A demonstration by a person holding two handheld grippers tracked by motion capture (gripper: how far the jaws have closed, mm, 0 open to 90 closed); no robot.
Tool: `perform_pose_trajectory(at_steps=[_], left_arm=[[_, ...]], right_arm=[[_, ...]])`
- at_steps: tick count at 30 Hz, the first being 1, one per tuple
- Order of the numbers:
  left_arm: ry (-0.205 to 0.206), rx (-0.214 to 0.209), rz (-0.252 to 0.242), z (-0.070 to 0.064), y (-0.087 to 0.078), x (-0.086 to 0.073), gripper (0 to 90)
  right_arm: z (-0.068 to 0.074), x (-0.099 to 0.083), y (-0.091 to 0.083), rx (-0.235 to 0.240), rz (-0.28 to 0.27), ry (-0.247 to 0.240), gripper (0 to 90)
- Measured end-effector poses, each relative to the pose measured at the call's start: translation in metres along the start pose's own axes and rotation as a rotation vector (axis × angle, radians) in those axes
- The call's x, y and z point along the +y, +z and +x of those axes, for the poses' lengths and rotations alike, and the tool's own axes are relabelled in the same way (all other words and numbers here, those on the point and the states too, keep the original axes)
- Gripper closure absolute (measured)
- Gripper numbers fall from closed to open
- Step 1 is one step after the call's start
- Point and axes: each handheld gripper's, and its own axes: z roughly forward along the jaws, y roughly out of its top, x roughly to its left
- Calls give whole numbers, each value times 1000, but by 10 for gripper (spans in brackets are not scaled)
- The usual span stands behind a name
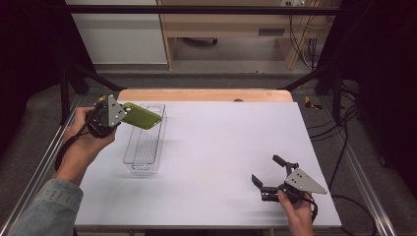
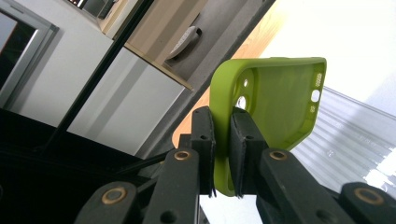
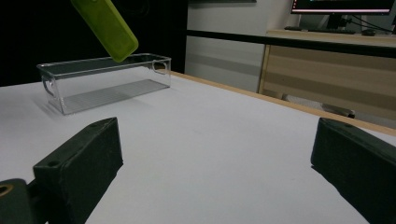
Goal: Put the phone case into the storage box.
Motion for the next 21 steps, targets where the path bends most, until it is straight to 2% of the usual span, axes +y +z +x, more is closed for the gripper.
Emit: perform_pose_trajectory(at_steps=[2,9,15,21], left_arm=[[19,3,9,-1,1,0,809],[39,2,0,-5,0,3,809],[81,15,37,-8,4,1,809],[119,13,50,-11,7,1,809]], right_arm=[[0,0,0,0,0,-1,23],[0,0,0,2,5,-5,22],[2,0,2,4,2,-7,23],[1,0,1,2,2,-5,22]])
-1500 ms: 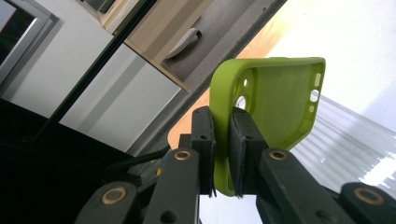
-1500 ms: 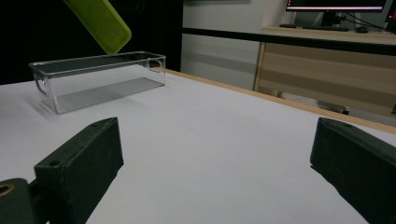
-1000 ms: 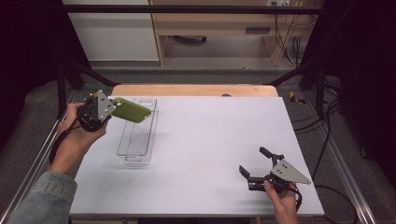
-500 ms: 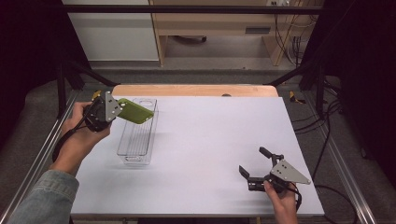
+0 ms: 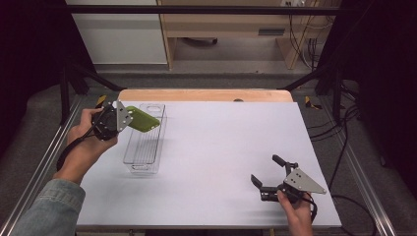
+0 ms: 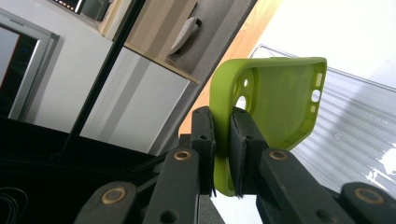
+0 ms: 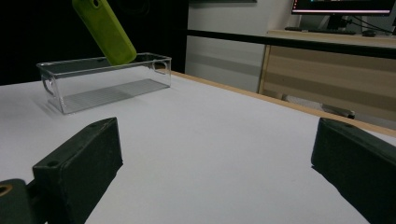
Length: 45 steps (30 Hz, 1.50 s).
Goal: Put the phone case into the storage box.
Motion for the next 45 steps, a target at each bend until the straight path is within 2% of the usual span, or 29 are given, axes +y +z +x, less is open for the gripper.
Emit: perform_pose_trajectory(at_steps=[10,15,26,45], left_arm=[[59,5,19,-6,7,7,808],[62,5,23,-3,9,9,808],[101,6,47,-7,13,7,808],[164,-13,81,-16,38,17,808]], right_arm=[[0,0,0,2,0,-2,22],[0,0,0,3,0,-2,22],[0,0,0,5,0,0,22],[0,0,0,4,-2,2,22]])
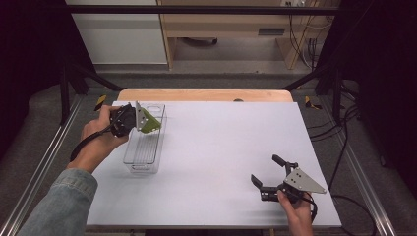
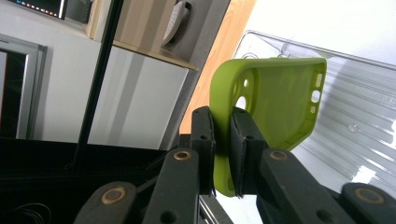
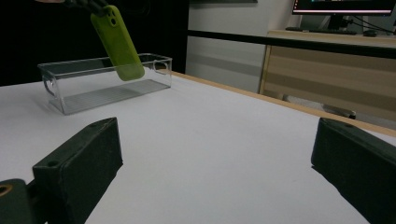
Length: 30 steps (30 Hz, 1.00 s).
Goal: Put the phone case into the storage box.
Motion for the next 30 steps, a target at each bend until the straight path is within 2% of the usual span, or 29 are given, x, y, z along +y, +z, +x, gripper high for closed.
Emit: perform_pose_trajectory(at_steps=[12,21,30], left_arm=[[87,9,30,-2,9,13,808],[120,6,35,-1,15,18,808],[135,13,39,-2,19,21,808]], right_arm=[[0,0,0,1,2,0,22],[-1,0,1,1,5,-6,22],[0,-1,1,4,7,-11,22]])
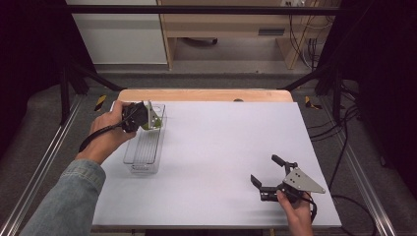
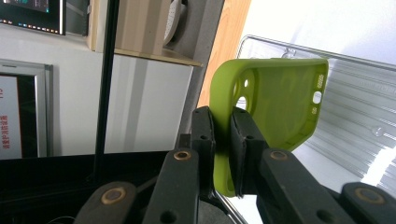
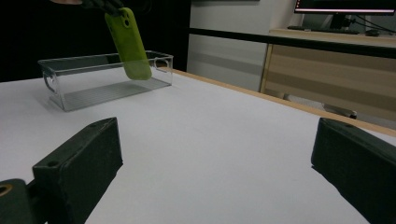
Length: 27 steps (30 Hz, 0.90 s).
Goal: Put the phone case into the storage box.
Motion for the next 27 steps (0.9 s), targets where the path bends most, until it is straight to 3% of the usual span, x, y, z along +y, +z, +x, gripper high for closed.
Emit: perform_pose_trajectory(at_steps=[27], left_arm=[[16,5,-1,3,6,3,807]], right_arm=[[0,0,0,-4,3,2,22]])
